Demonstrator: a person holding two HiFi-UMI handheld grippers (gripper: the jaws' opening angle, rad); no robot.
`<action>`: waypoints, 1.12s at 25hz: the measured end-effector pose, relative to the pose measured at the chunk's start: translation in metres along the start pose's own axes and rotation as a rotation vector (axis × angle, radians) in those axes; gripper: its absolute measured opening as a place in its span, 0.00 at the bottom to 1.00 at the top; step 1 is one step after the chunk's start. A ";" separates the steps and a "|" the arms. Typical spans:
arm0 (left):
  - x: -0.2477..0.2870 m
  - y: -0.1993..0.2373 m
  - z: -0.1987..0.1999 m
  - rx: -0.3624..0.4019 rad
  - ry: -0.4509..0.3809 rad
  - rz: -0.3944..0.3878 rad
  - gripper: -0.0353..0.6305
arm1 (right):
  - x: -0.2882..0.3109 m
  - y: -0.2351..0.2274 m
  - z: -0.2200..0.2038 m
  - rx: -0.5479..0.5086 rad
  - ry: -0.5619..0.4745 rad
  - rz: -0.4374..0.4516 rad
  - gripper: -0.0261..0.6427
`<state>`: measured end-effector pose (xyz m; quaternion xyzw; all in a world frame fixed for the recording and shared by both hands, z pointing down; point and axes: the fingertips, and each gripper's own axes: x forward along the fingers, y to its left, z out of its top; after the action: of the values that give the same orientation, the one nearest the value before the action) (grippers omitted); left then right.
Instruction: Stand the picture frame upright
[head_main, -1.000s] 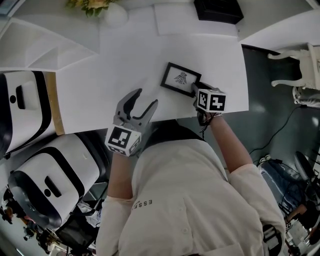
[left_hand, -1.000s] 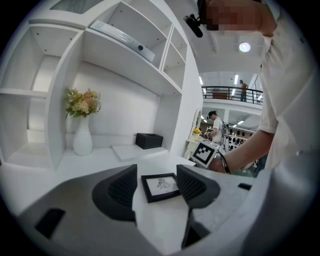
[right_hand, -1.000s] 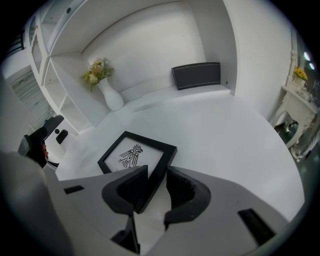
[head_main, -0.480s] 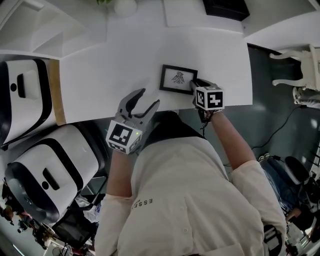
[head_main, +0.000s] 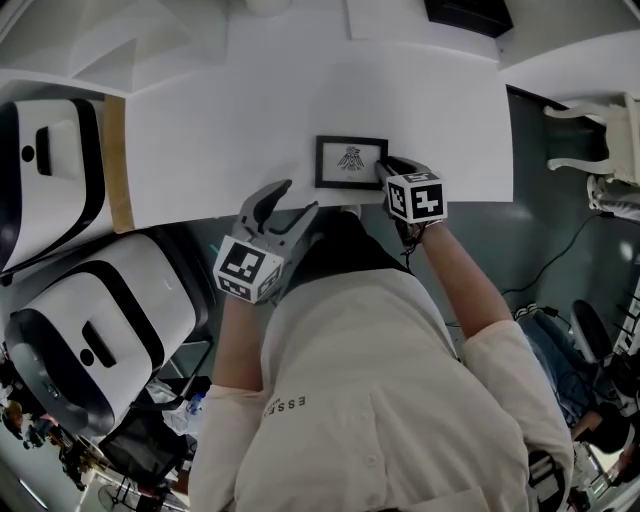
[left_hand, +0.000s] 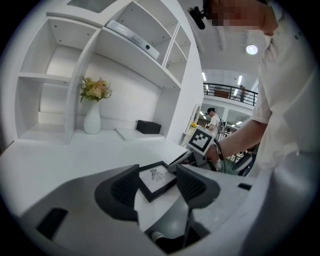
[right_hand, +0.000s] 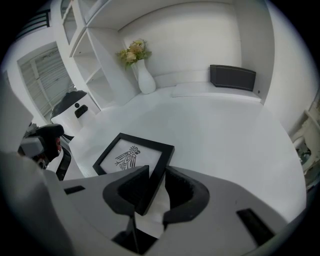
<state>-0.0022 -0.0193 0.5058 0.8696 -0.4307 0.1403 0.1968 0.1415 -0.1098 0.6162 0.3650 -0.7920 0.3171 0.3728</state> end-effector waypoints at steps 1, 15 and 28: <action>-0.001 0.000 -0.004 -0.002 0.009 0.001 0.40 | 0.000 0.004 -0.001 -0.006 0.002 0.004 0.21; -0.011 -0.018 -0.084 -0.139 0.121 -0.039 0.37 | -0.005 0.039 -0.023 -0.135 -0.008 0.086 0.20; 0.008 -0.016 -0.124 -0.578 0.105 -0.049 0.37 | -0.016 0.045 -0.042 -0.233 -0.012 0.127 0.20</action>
<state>0.0059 0.0419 0.6153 0.7792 -0.4209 0.0519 0.4615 0.1273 -0.0476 0.6142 0.2701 -0.8472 0.2439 0.3872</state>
